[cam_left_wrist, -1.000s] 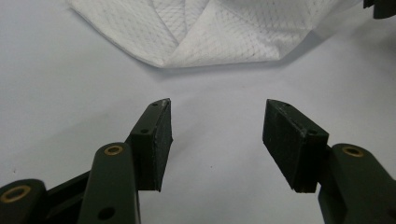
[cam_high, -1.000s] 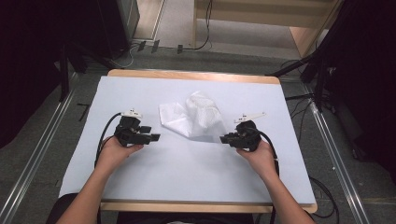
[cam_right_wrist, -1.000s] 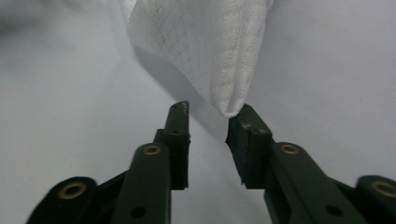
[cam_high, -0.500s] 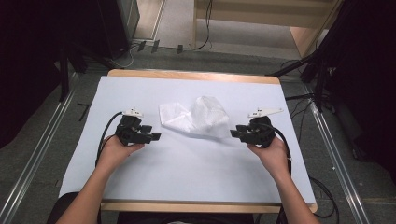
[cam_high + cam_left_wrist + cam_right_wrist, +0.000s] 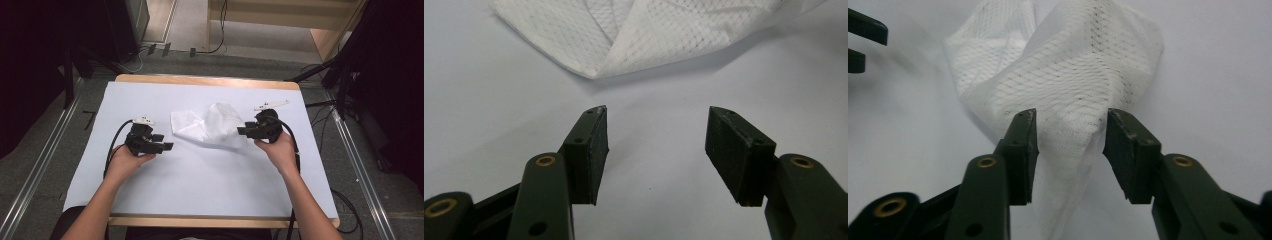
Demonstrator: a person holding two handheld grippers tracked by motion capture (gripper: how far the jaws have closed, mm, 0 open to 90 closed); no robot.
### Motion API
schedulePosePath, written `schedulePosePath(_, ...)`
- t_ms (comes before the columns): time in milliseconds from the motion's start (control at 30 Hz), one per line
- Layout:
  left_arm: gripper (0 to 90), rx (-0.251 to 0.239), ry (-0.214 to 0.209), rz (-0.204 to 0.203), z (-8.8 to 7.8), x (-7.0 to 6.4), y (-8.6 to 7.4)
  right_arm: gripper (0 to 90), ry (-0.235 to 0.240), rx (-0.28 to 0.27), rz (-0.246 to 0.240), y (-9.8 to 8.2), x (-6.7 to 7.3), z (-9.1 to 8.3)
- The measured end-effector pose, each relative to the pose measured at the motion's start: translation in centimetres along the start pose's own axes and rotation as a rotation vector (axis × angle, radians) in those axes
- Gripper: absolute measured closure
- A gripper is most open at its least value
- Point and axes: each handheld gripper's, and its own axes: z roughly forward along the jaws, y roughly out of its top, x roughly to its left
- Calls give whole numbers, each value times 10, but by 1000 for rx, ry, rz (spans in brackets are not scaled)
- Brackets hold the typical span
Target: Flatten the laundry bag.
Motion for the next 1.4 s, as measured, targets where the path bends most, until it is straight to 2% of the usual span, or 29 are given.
schedulePosePath(33,432,0,0,0,0,0,0,676,-4,13,9,0,0,2)
schedulePosePath(133,438,-7,-6,-12,1,1,1,834,20,32,-11,-1,2,5)
schedulePosePath(200,439,-8,-5,-15,1,2,1,877,41,28,-15,-4,5,3)
schedulePosePath(267,438,-9,-4,-16,1,2,1,882,48,29,-28,-8,7,2)
schedulePosePath(400,438,-10,-4,-15,1,1,2,882,57,34,-30,-17,10,-1)
schedulePosePath(733,438,-13,-2,-16,0,2,1,878,71,104,-27,-51,19,-1)
schedulePosePath(800,438,-13,-2,-14,0,2,1,834,75,116,-38,-55,19,1)
schedulePosePath(833,438,-13,-1,-13,0,2,1,811,74,115,-28,-56,19,-1)
schedulePosePath(933,438,-13,0,-13,-1,2,1,777,67,89,-31,-52,17,-7)
schedulePosePath(1000,437,-10,1,-13,-1,2,1,744,57,28,-29,-43,15,-21)
schedulePosePath(1033,437,-10,3,-14,-1,2,1,744,57,28,-29,-43,15,-21)
schedulePosePath(1067,437,-6,3,-14,-1,3,1,724,46,-5,-31,-34,10,-25)
schedulePosePath(1100,437,-4,3,-12,-1,3,1,721,43,-11,-30,-31,7,-25)
schedulePosePath(1267,435,-2,8,-9,-2,2,-1,686,35,-16,-21,-18,-2,-13)
schedulePosePath(1400,435,-10,17,-17,-7,2,-6,647,16,11,-12,-4,-11,8)
